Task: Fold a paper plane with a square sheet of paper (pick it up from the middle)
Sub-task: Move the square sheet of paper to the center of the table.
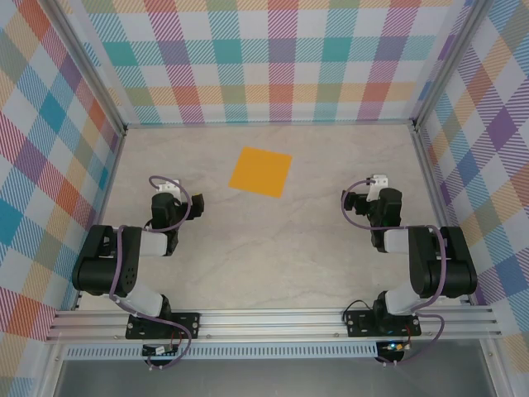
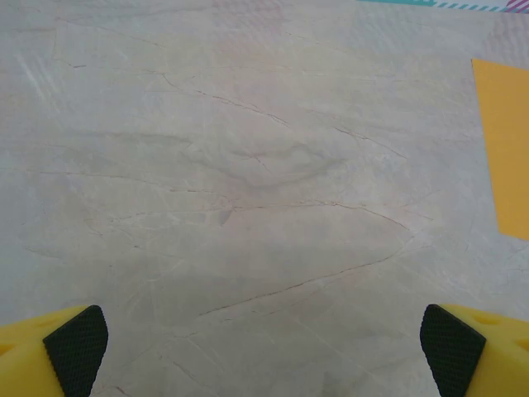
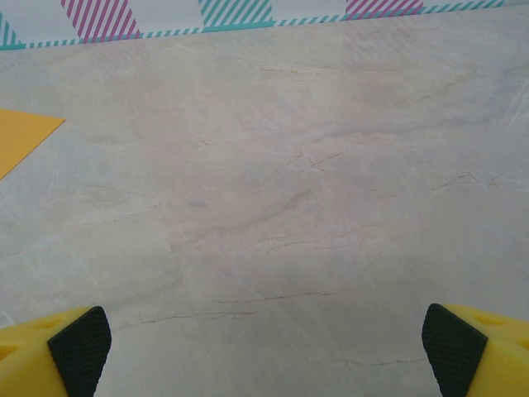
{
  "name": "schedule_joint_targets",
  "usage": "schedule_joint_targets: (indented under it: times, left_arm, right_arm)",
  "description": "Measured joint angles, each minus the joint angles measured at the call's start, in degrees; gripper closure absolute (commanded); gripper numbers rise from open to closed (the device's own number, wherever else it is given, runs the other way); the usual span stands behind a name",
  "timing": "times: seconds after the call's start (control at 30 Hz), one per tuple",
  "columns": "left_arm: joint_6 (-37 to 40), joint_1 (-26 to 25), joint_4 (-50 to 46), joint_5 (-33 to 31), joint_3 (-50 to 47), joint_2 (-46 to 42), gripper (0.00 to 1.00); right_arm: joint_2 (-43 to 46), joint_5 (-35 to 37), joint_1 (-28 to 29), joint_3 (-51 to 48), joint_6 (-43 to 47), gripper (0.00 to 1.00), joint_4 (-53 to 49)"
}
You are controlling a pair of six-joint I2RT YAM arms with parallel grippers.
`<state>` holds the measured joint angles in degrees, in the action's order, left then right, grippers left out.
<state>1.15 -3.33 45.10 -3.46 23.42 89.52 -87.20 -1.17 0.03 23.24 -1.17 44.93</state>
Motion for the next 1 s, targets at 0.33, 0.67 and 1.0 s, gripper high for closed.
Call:
schedule_joint_targets:
  times: [0.33, 0.67, 1.0]
  left_arm:
    - [0.0, 0.0, 0.0, 0.0, 0.0, 0.0, 0.0]
    - [0.0, 0.0, 0.0, 0.0, 0.0, 0.0, 0.0]
    - [0.0, 0.0, -0.5, -0.7, 0.0, -0.6, 0.0]
  right_arm:
    - [0.0, 0.0, 0.0, 0.0, 0.0, 0.0, 0.0]
    - [0.0, 0.0, 0.0, 0.0, 0.0, 0.0, 0.0]
    - [2.1, 0.4, 0.0, 0.2, -0.1, 0.0, -3.6]
